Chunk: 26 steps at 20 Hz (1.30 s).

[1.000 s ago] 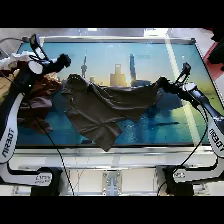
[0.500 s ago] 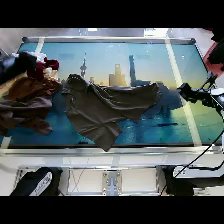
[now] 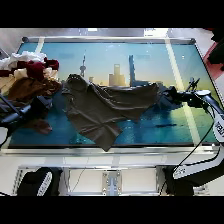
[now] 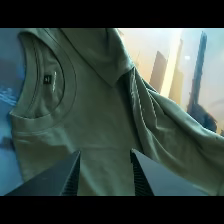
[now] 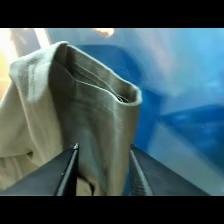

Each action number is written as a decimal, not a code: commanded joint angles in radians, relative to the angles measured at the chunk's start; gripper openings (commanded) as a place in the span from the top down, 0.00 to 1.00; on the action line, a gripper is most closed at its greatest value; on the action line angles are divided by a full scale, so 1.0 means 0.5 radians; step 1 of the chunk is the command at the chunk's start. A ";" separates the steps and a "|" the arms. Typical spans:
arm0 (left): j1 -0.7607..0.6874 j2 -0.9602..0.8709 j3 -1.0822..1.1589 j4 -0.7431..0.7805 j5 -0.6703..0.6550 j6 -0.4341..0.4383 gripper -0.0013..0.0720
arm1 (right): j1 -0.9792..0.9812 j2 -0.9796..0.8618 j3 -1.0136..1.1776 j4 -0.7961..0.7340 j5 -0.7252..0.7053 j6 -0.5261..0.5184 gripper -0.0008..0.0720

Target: Fold the shirts.

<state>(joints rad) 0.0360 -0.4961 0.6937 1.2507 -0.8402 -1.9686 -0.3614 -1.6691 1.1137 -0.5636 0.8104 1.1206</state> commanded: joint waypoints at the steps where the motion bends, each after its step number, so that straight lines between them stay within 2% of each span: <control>1: 0.001 0.033 -0.057 -0.063 0.056 -0.042 0.51 | 0.068 -0.150 0.098 0.089 -0.004 -0.042 0.57; 6: 0.001 0.033 -0.057 -0.063 0.054 -0.042 0.51 | 0.050 -0.172 0.153 0.057 0.043 -0.040 0.55; 7: 0.001 0.033 -0.057 -0.063 0.054 -0.042 0.51 | 0.018 -0.172 0.193 0.058 0.103 -0.044 0.51; 10: 0.001 0.033 -0.057 -0.063 0.055 -0.042 0.51 | -0.114 -0.172 0.349 0.031 0.413 -0.043 0.51; 13: 0.001 0.033 -0.057 -0.063 0.055 -0.042 0.51 | -0.193 -0.172 0.368 -0.208 0.546 0.044 0.50; 15: 0.001 0.033 -0.057 -0.063 0.056 -0.042 0.51 | -0.182 -0.172 0.327 -0.386 0.478 0.187 0.21; 19: 0.001 0.033 -0.057 -0.064 0.056 -0.043 0.51 | -0.073 -0.177 0.243 -0.338 0.199 0.170 0.21; 21: 0.001 0.033 -0.057 -0.063 0.056 -0.043 0.52 | 0.017 -0.177 0.244 -0.315 0.035 0.165 0.33; 23: 0.001 0.033 -0.057 -0.063 0.057 -0.042 0.51 | 0.084 -0.188 0.244 -0.307 -0.097 0.169 0.34; 26: 0.001 0.033 -0.057 -0.061 0.057 -0.040 0.51 | 0.113 -0.251 0.244 -0.203 -0.125 0.175 0.34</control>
<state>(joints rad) 0.0360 -0.4805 0.6655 1.2190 -0.8124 -1.9900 -0.3290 -1.7721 1.2381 -0.6983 0.8040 1.2022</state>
